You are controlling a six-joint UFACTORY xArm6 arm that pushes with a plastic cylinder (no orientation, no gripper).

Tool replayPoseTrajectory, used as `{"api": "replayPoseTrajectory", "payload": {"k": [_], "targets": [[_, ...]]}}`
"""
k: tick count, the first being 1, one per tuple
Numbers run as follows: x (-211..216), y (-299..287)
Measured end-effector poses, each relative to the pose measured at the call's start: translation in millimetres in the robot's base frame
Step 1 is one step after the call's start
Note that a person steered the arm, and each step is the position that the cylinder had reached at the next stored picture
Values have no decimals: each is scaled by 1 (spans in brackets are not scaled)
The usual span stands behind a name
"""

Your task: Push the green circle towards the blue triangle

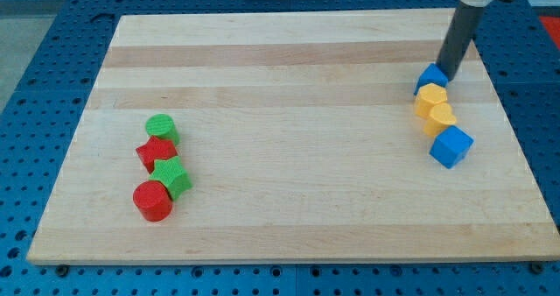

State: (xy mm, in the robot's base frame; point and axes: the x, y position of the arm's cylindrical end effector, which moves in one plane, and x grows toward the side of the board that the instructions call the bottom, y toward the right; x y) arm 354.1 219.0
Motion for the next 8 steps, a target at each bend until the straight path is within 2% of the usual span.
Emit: {"api": "replayPoseTrajectory", "payload": {"k": [2,3,4,5,6,8], "targets": [[8,-2],[9,22],[-37,29],[-74,-26],[-69,-154],[8,-366]]}}
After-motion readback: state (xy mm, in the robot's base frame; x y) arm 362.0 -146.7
